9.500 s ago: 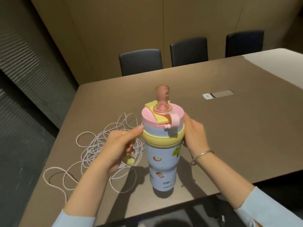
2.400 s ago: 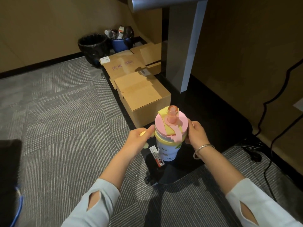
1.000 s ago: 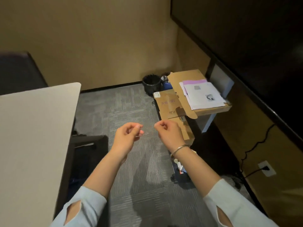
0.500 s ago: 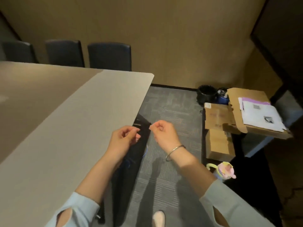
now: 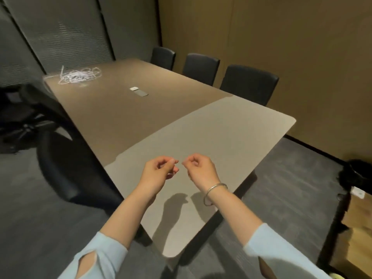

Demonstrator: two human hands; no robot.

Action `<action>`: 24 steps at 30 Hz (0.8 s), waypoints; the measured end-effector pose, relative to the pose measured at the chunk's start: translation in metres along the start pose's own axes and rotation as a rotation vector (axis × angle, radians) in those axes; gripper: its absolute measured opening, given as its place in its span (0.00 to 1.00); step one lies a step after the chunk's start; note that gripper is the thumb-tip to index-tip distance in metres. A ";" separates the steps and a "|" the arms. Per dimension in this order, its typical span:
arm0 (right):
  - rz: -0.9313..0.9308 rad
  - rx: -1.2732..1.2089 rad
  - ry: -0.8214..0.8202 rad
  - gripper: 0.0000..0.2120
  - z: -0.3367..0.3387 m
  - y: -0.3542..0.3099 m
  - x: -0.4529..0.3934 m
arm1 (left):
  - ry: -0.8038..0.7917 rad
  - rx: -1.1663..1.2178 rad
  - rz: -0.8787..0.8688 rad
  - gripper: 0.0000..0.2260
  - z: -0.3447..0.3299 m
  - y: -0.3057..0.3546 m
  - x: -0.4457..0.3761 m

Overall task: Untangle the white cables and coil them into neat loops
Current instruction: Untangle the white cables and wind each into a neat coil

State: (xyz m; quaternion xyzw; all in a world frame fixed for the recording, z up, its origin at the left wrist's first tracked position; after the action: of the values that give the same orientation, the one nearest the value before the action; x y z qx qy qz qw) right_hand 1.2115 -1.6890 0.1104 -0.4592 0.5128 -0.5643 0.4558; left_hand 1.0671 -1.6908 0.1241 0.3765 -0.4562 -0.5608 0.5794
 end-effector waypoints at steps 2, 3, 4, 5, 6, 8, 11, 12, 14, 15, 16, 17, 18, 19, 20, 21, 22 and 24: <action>0.004 0.015 -0.056 0.07 -0.048 -0.006 -0.005 | 0.052 0.001 0.024 0.07 0.043 -0.013 -0.005; 0.012 0.021 -0.085 0.07 -0.072 -0.009 -0.008 | 0.074 -0.002 0.033 0.07 0.064 -0.019 -0.007; 0.017 0.018 -0.125 0.07 -0.107 -0.013 -0.012 | 0.101 -0.008 0.036 0.07 0.095 -0.027 -0.010; 0.019 0.016 -0.146 0.07 -0.132 -0.015 -0.014 | 0.115 -0.016 0.037 0.07 0.116 -0.032 -0.013; 0.025 0.020 -0.159 0.07 -0.150 -0.018 -0.017 | 0.128 -0.019 0.039 0.07 0.133 -0.035 -0.015; 0.039 0.023 -0.213 0.08 -0.207 -0.025 -0.025 | 0.183 -0.024 0.038 0.07 0.186 -0.044 -0.024; 0.061 0.019 -0.271 0.08 -0.292 -0.036 -0.036 | 0.246 -0.063 0.041 0.07 0.268 -0.062 -0.040; 0.066 0.015 -0.283 0.09 -0.317 -0.039 -0.039 | 0.254 -0.081 0.041 0.07 0.291 -0.068 -0.044; 0.067 -0.004 -0.311 0.11 -0.365 -0.045 -0.047 | 0.267 -0.095 0.046 0.07 0.334 -0.078 -0.053; 0.062 -0.017 -0.321 0.11 -0.387 -0.047 -0.050 | 0.279 -0.099 0.047 0.07 0.354 -0.082 -0.057; 0.056 -0.030 -0.330 0.11 -0.415 -0.049 -0.053 | 0.301 -0.102 0.052 0.07 0.379 -0.088 -0.061; 0.055 -0.041 -0.334 0.11 -0.435 -0.050 -0.055 | 0.319 -0.102 0.062 0.07 0.397 -0.093 -0.063; 0.063 -0.053 -0.343 0.09 -0.458 -0.053 -0.058 | 0.342 -0.097 0.072 0.07 0.419 -0.099 -0.067; 0.065 -0.062 -0.355 0.08 -0.478 -0.054 -0.061 | 0.358 -0.090 0.075 0.07 0.436 -0.104 -0.071; 0.066 -0.063 -0.371 0.08 -0.496 -0.055 -0.065 | 0.371 -0.081 0.078 0.06 0.453 -0.110 -0.076; 0.064 -0.057 -0.394 0.08 -0.514 -0.056 -0.070 | 0.382 -0.075 0.085 0.06 0.470 -0.115 -0.081; 0.062 -0.051 -0.416 0.08 -0.532 -0.057 -0.076 | 0.394 -0.073 0.093 0.06 0.486 -0.120 -0.087; 0.063 -0.038 -0.458 0.09 -0.569 -0.060 -0.091 | 0.425 -0.055 0.103 0.06 0.520 -0.130 -0.103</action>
State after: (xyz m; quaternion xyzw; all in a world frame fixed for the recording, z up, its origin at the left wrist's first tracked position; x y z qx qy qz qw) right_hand 0.6632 -1.5048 0.1359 -0.5672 0.4206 -0.4212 0.5691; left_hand 0.5377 -1.5606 0.1455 0.4466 -0.3269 -0.4507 0.7004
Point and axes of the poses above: each hand's wrist, its own x-axis away from the middle knuckle, its own z-axis out of the back of the hand, y = z × x, the point moved 4 cm from there along -x, towards the middle knuckle, and after that the axes turned 13 degrees about -x, right-handed, at the moved point
